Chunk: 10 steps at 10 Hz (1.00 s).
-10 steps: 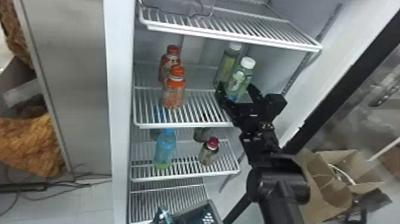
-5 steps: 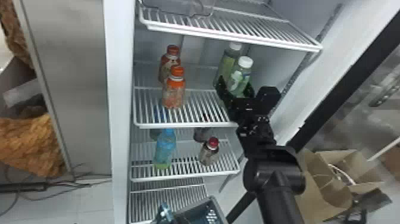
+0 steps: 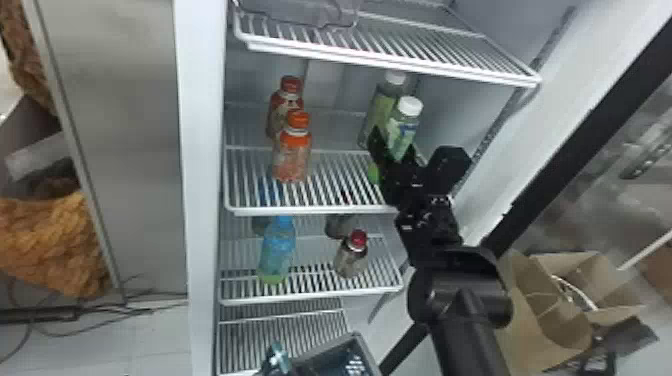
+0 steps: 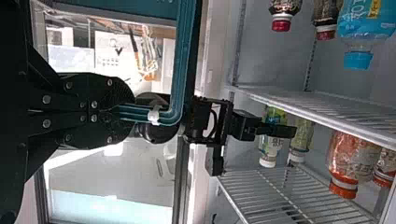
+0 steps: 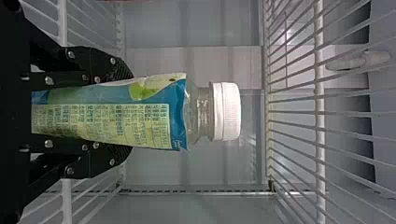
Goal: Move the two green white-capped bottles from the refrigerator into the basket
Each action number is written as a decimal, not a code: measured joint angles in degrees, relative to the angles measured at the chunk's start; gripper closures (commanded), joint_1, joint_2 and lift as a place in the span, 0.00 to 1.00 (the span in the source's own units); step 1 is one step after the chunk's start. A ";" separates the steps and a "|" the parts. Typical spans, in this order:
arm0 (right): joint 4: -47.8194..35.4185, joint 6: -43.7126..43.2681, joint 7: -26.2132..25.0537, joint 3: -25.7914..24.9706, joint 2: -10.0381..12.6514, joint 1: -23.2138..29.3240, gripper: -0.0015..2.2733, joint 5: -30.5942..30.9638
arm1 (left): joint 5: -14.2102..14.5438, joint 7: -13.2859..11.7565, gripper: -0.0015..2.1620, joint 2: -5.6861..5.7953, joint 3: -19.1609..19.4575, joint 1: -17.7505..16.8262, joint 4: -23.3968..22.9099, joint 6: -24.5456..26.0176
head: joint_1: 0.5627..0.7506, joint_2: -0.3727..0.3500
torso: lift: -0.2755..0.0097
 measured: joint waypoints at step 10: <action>-30.55 14.35 1.57 -0.04 0.02 19.16 0.40 -7.85 | -0.11 0.00 0.56 0.10 -0.07 0.01 -0.01 0.26 | 0.70 0.03 | 0.95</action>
